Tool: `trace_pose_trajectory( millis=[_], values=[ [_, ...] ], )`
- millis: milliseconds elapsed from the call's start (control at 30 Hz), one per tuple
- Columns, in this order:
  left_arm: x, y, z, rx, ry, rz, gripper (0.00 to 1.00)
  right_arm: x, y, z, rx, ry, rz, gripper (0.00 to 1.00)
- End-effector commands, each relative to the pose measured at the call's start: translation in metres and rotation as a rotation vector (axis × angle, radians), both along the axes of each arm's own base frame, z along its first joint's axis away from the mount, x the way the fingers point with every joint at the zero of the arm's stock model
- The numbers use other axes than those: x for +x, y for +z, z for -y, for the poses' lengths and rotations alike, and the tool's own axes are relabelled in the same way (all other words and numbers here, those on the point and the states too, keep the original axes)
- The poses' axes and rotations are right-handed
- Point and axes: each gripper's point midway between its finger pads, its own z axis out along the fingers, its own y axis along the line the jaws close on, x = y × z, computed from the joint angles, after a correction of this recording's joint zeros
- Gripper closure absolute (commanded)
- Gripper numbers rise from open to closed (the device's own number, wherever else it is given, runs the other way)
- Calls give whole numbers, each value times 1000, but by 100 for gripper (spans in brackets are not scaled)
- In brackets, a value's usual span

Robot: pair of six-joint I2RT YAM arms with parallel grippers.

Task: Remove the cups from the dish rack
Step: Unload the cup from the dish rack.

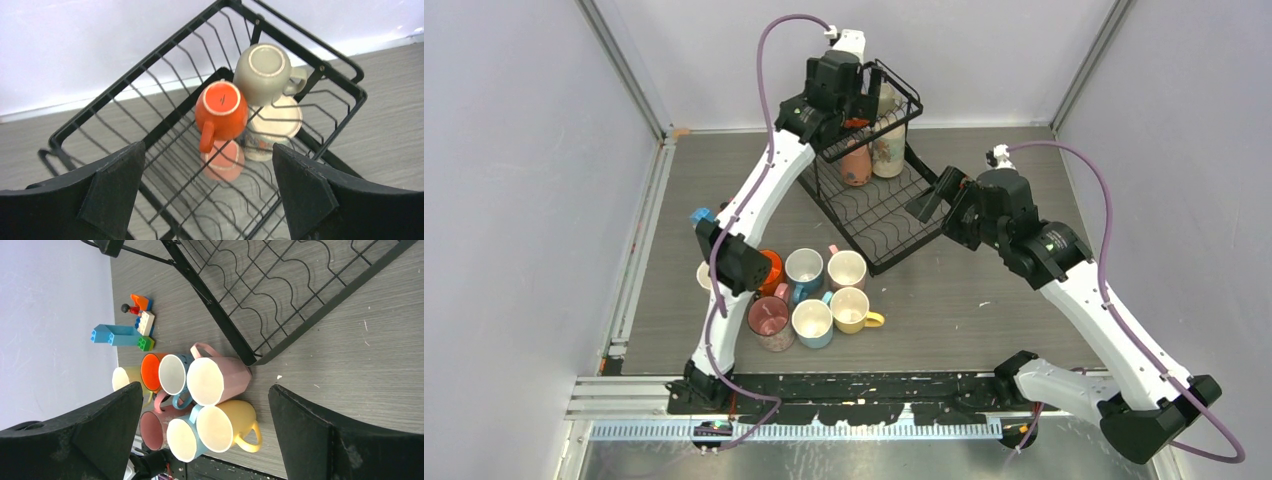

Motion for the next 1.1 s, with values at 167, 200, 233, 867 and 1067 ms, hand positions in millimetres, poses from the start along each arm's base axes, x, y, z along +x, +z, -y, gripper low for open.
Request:
trace_pose_trajectory(
  millis=[167, 200, 233, 867, 1067],
  values=[
    [49, 12, 12, -13, -39, 167, 0, -6, 9, 9, -13, -10, 29, 0],
    [53, 9, 11, -15, -38, 169, 0, -6, 9, 9, -14, -9, 29, 0],
    [57, 6, 12, -19, -39, 174, 0, -7, 8, 9, -17, -7, 25, 0],
    [89, -59, 25, -86, -110, 91, 2, -4, -4, 6, -21, -1, -1, 0],
    [88, -71, 23, -85, -101, 57, 12, -3, -7, 3, -15, 7, -8, 0]
  ],
)
